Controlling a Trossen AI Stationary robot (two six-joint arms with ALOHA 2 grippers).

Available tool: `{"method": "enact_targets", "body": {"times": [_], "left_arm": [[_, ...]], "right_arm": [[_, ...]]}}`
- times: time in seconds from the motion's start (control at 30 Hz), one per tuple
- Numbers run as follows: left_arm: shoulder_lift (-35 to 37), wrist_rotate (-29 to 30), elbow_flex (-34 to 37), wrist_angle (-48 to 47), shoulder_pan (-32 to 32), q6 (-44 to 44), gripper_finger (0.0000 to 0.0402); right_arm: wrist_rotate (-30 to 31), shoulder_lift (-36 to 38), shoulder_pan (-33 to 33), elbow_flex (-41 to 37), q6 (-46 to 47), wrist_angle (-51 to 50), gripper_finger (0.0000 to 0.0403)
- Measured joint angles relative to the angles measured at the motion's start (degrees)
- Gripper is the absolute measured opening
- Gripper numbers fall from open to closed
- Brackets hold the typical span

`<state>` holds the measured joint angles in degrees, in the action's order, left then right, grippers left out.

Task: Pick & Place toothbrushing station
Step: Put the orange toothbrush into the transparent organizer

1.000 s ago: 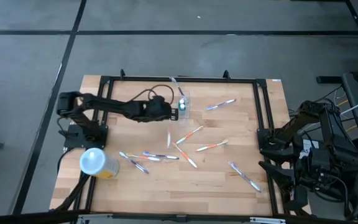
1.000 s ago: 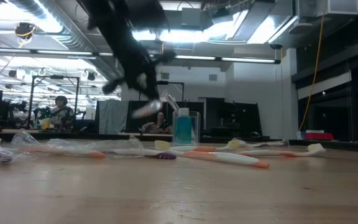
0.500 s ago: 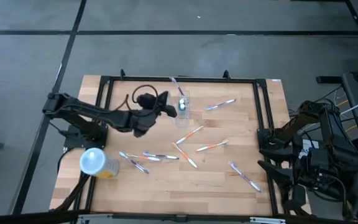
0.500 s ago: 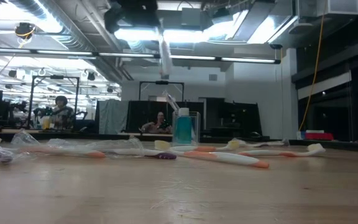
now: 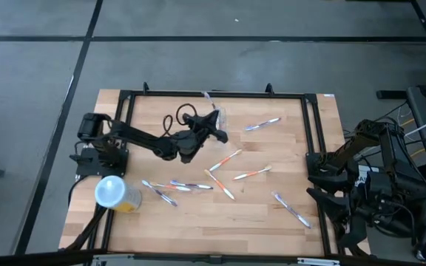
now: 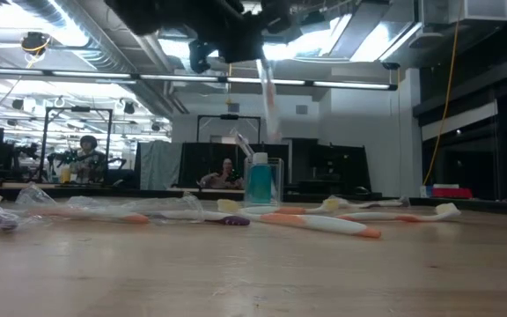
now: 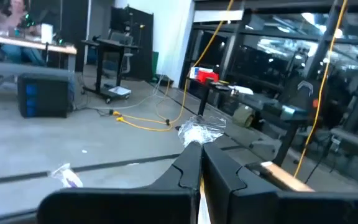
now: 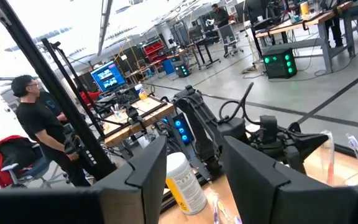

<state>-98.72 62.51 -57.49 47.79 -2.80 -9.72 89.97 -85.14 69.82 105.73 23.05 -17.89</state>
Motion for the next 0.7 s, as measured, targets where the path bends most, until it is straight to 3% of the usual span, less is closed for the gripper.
{"method": "enact_targets", "body": {"times": [0.47, 0.7], "left_arm": [[-3.24, 2.90, 0.00, -0.40, 1.19, 4.00, 0.0002], [-5.35, -2.25, 0.02, -1.82, 2.83, 5.70, 0.0002]], "right_arm": [[0.02, 0.00, -1.43, 0.00, -0.55, 1.22, 0.0160], [-0.89, 0.00, -2.70, 0.00, -0.55, 1.21, 0.0160]]}}
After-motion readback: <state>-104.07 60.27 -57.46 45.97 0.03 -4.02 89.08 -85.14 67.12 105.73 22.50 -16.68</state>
